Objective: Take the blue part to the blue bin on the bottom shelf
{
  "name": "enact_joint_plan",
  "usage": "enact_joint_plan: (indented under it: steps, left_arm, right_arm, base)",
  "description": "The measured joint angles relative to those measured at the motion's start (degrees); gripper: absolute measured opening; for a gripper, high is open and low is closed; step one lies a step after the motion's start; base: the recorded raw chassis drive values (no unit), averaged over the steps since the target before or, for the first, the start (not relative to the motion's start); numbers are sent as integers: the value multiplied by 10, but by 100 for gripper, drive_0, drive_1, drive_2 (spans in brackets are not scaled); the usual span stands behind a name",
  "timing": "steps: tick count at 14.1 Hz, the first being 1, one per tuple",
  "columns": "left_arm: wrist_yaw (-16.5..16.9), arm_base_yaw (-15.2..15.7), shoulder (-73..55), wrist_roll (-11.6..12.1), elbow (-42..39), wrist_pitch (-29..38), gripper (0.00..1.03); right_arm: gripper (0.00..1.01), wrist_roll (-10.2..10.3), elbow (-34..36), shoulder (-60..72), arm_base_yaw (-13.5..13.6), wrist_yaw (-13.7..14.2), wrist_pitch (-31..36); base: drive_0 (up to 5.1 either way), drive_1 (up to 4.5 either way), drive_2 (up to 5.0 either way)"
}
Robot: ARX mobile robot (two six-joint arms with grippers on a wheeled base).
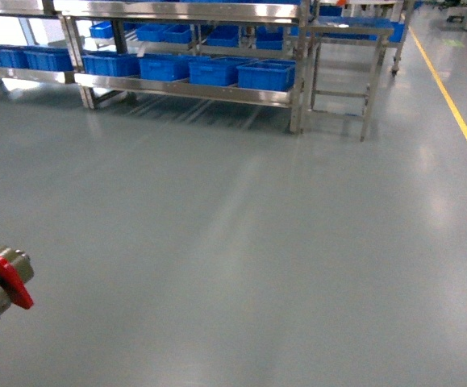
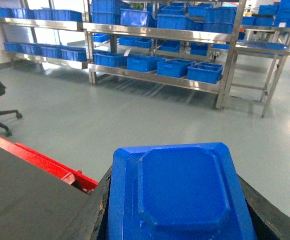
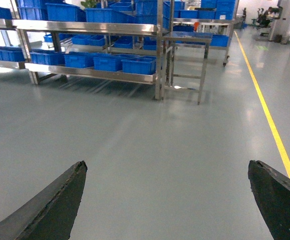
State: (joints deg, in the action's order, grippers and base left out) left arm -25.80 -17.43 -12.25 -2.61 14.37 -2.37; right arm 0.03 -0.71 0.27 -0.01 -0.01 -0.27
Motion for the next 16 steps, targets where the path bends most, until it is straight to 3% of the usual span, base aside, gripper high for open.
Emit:
enact_joint_plan:
  steps: [16]
  left_arm:
    - [-1,0,-1,0,0,-2,43]
  right_arm:
    - [98,0,0,0,0,0,-1]
  base:
    - [-153,-153,-153]
